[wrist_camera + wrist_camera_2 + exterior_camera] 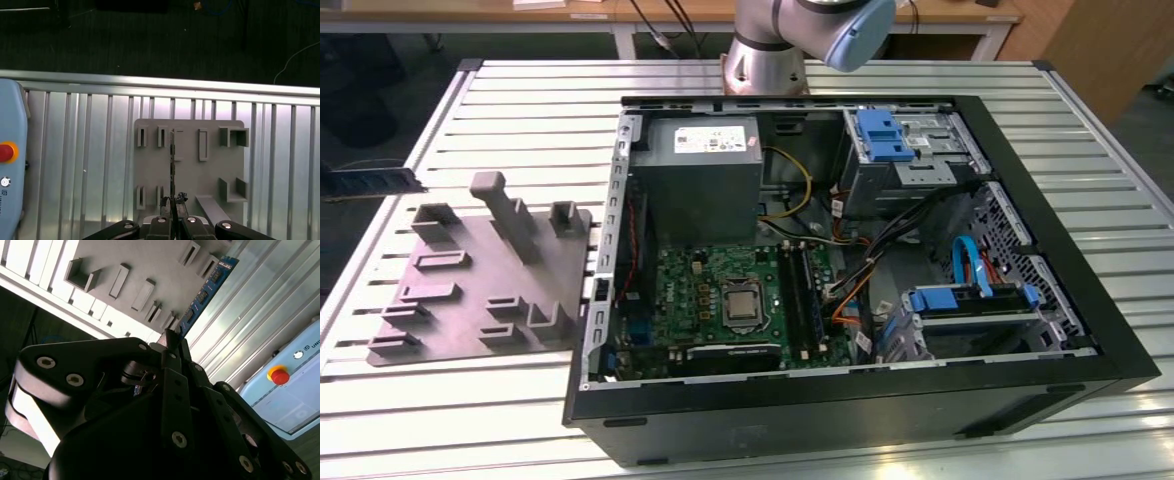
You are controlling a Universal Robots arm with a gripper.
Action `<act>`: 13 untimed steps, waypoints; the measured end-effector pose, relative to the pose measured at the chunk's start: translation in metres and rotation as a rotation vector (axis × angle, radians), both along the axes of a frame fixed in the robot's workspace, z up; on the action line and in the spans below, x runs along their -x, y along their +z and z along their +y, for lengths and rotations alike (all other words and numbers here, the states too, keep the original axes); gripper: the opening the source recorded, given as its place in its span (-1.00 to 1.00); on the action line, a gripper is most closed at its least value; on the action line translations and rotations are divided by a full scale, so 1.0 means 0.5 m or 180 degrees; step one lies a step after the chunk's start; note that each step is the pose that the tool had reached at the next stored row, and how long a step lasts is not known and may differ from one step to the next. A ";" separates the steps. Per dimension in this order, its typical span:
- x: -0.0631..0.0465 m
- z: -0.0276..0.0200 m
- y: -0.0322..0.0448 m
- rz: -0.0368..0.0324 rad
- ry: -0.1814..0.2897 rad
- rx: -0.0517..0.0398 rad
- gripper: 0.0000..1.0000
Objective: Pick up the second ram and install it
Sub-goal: 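Pick up the second ram and move it above second insertion slot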
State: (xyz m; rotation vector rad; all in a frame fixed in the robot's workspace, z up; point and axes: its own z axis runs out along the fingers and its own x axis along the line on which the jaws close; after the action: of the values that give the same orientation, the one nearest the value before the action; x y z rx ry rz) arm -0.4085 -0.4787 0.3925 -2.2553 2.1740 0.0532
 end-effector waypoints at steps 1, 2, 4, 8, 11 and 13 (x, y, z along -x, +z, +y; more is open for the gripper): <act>0.000 0.0000 0.002 0.0000 0.0000 0.0000 -0.72; 0.000 0.0000 0.005 0.0000 0.0000 0.0000 -0.72; 0.000 0.0000 0.011 0.0000 0.0000 0.0000 -0.72; 0.000 0.0000 0.022 0.0000 0.0000 0.0000 -0.72; 0.000 0.0000 0.029 0.0000 0.0000 0.0000 -0.72; 0.000 0.0001 0.035 0.0000 0.0000 0.0000 -0.72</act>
State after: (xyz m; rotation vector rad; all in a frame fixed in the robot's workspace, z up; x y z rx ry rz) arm -0.4085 -0.4787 0.4098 -2.2552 2.1740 0.0533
